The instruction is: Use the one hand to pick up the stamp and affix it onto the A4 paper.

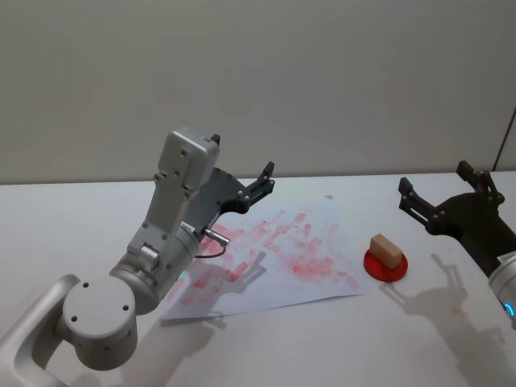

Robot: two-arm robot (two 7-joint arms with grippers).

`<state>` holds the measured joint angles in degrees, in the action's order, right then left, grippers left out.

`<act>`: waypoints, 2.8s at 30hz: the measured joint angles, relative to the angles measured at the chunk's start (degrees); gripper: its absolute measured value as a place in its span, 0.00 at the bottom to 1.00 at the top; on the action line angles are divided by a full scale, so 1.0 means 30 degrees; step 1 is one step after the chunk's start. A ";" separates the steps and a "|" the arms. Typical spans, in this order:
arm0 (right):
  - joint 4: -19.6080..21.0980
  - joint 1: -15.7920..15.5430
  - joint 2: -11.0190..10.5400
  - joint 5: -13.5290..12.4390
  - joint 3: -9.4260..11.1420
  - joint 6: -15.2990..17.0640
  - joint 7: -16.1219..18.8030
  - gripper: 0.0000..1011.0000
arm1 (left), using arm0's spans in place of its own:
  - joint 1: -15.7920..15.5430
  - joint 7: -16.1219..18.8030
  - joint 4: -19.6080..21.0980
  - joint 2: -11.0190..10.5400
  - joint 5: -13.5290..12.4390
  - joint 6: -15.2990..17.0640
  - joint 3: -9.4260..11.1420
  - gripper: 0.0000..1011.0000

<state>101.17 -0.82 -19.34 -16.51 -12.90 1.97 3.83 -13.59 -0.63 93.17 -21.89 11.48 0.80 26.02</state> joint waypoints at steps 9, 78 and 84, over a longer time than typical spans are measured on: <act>0.0019 -0.0006 0.0001 0.0000 0.0000 -0.0010 -0.0002 0.99 | 0.0000 0.0000 0.0000 0.0000 0.0000 0.0000 -0.0001 0.99; 0.0364 -0.0001 -0.0385 -0.0586 0.0323 0.4533 0.0432 0.99 | 0.0000 0.0000 0.0000 0.0000 -0.0001 0.0000 -0.0001 0.99; -0.0124 0.0344 -0.0139 -0.0491 0.0171 0.5308 0.0701 0.99 | 0.0000 -0.0001 0.0000 0.0000 0.0000 0.0000 0.0000 0.99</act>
<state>100.80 0.21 -19.75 -17.98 -12.38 17.90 5.93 -13.59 -0.63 93.17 -21.89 11.48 0.80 26.02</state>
